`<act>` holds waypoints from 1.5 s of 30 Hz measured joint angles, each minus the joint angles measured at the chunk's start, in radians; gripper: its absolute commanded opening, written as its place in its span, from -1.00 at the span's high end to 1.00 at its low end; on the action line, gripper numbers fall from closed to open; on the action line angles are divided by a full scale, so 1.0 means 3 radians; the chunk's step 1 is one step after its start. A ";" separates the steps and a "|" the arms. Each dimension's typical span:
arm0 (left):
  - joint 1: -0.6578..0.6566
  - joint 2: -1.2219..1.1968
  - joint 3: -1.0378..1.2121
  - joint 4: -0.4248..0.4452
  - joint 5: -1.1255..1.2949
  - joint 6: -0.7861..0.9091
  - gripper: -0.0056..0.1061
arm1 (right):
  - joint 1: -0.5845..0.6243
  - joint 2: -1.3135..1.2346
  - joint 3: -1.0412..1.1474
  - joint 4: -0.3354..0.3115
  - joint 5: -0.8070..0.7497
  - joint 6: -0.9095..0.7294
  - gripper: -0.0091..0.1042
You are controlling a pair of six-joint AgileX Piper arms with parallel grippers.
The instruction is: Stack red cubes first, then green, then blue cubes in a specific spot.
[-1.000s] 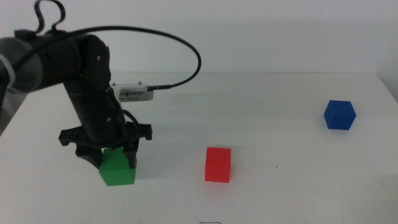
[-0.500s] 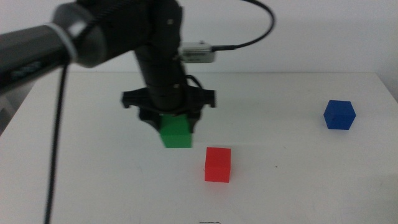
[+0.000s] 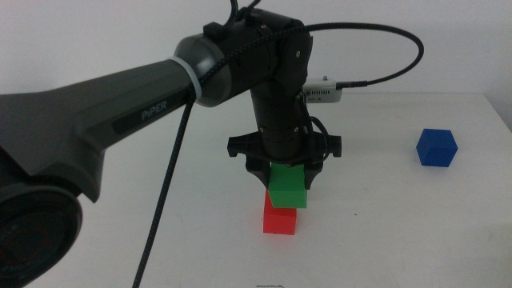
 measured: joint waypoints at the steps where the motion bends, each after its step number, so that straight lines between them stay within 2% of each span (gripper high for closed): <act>1: 0.0000 0.0011 -0.0007 0.0000 0.0000 0.0008 0.93 | 0.0000 0.0000 0.0000 0.0000 0.0000 0.0000 -0.62; 10: 0.0000 0.0022 -0.0010 0.0191 0.0003 0.0022 0.93 | 0.0000 0.0000 0.0000 0.0000 0.0000 0.0000 -0.62; 28: 0.0000 0.0090 -0.0010 0.0063 0.0003 0.0159 0.93 | 0.0000 0.0000 0.0000 0.0000 0.0000 0.0000 -0.62; 45: 0.0000 0.0145 -0.0010 0.0168 -0.0010 0.0197 0.93 | 0.0000 0.0000 0.0000 0.0000 0.0000 0.0000 -0.62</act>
